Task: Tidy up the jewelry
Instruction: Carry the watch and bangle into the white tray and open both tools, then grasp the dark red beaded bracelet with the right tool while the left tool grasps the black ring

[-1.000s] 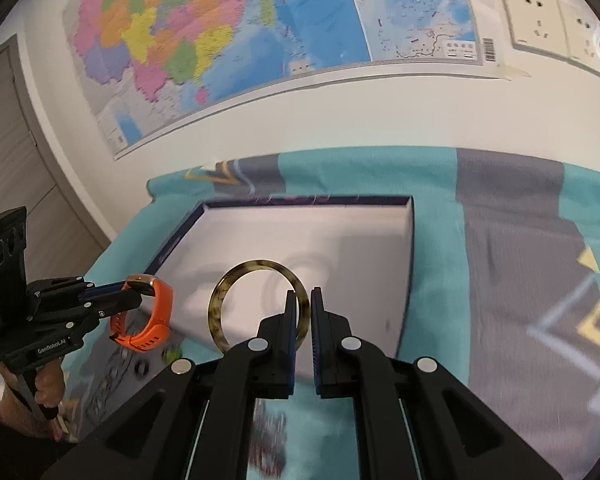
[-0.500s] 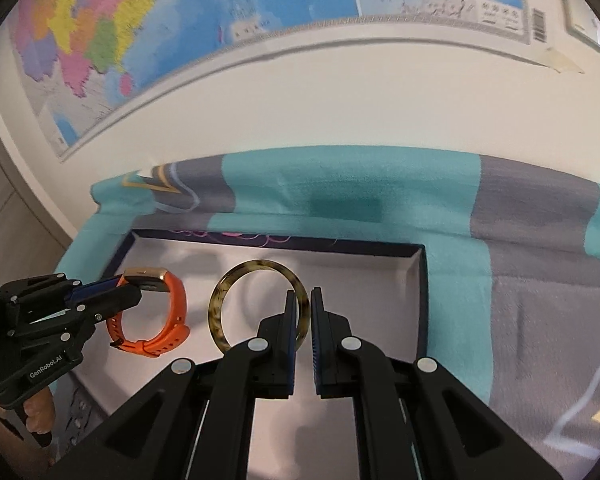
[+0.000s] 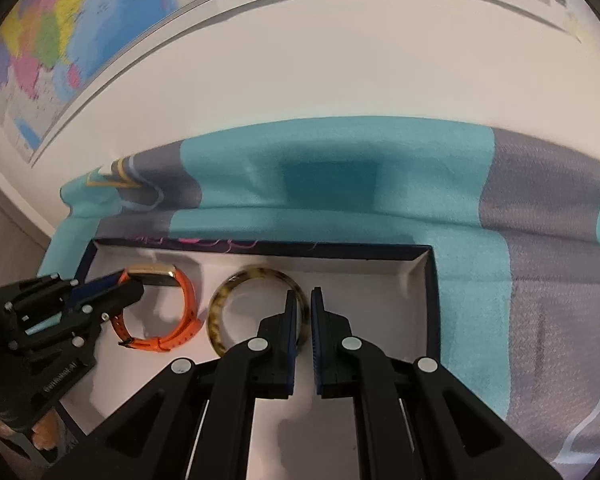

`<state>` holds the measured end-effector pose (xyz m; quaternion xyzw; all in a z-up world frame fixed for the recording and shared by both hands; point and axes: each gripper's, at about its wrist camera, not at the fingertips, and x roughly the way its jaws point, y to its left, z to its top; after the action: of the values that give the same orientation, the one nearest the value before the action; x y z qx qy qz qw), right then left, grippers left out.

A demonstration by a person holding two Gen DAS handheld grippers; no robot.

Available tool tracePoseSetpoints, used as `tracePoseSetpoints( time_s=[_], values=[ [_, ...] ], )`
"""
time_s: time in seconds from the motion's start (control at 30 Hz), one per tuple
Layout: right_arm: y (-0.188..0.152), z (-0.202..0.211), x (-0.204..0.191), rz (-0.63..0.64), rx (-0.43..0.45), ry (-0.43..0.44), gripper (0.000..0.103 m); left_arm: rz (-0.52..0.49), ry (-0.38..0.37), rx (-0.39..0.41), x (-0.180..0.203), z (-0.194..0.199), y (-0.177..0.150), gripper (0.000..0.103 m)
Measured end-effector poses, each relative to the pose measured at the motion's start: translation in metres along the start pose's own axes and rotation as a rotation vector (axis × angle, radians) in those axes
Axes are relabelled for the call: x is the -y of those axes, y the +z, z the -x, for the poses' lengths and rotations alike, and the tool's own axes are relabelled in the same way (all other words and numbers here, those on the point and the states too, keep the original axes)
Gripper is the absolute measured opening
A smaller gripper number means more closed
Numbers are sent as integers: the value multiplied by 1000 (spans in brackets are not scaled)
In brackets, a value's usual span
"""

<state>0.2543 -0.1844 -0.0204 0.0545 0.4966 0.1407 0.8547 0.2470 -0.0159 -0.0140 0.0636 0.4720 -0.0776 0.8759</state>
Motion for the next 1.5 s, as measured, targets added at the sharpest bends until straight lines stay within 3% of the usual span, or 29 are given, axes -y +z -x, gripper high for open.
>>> tracePoseSetpoints(
  time_s=[0.13,0.27,0.4,0.57,0.7,0.83,1.07,1.33,1.4,1.43,1.5],
  values=[
    [-2,3,3,-14,5,13,14,21,-22,-22,-5,-5,2,13],
    [-12,20,1,2,52,36,22,33,-10,6,-9,2,-1,29],
    [-33,57,-8,86,124,107,36,28,17,91,-11,32,-11,42],
    [-77,105,-19,232,166,161,40,17,-9,212,-12,84,-39,50],
    [-120,120,-23,316,140,157,40,-5,-58,280,-8,118,-72,53],
    [-155,123,-14,337,92,126,39,-25,-83,297,-1,137,-102,55],
    [-187,123,-11,329,57,134,38,-1,-112,246,-3,135,-147,57],
    [-199,113,-23,355,44,121,38,9,-119,185,5,124,-183,59],
    [-200,112,-26,366,46,115,33,10,-119,188,6,126,-186,61],
    [-200,112,-27,368,43,116,22,9,-116,190,7,126,-187,62],
    [-202,111,-29,382,39,110,17,8,-119,187,8,126,-189,62]
  ],
)
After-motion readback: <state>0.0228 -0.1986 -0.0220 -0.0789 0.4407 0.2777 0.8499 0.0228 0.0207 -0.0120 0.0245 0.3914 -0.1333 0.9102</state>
